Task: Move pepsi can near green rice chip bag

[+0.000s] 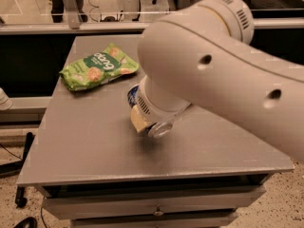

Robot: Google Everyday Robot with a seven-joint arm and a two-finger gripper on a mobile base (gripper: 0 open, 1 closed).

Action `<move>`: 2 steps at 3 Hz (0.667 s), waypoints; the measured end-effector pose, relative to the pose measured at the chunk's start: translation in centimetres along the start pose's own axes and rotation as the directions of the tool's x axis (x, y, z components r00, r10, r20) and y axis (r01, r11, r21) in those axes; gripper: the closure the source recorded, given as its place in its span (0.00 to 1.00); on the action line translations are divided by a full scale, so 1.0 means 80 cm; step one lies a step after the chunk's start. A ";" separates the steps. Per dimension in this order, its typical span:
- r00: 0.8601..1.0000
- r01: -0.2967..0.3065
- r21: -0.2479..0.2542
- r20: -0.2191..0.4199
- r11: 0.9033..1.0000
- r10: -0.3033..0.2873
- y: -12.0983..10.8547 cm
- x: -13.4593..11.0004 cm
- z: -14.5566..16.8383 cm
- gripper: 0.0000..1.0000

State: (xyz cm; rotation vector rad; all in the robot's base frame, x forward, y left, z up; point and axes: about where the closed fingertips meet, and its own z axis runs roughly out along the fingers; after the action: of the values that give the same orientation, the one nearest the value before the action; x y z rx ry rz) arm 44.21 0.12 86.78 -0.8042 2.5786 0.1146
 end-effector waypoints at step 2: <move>0.996 0.005 0.060 0.084 0.998 -0.010 -0.035 -0.046 -0.060 1.00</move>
Offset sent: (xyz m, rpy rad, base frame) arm 0.0225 -0.0099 0.0357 -0.0089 -0.0537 -0.0035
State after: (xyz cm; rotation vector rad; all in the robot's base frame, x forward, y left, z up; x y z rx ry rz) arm 46.67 -1.22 92.79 -0.7707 2.4870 0.0670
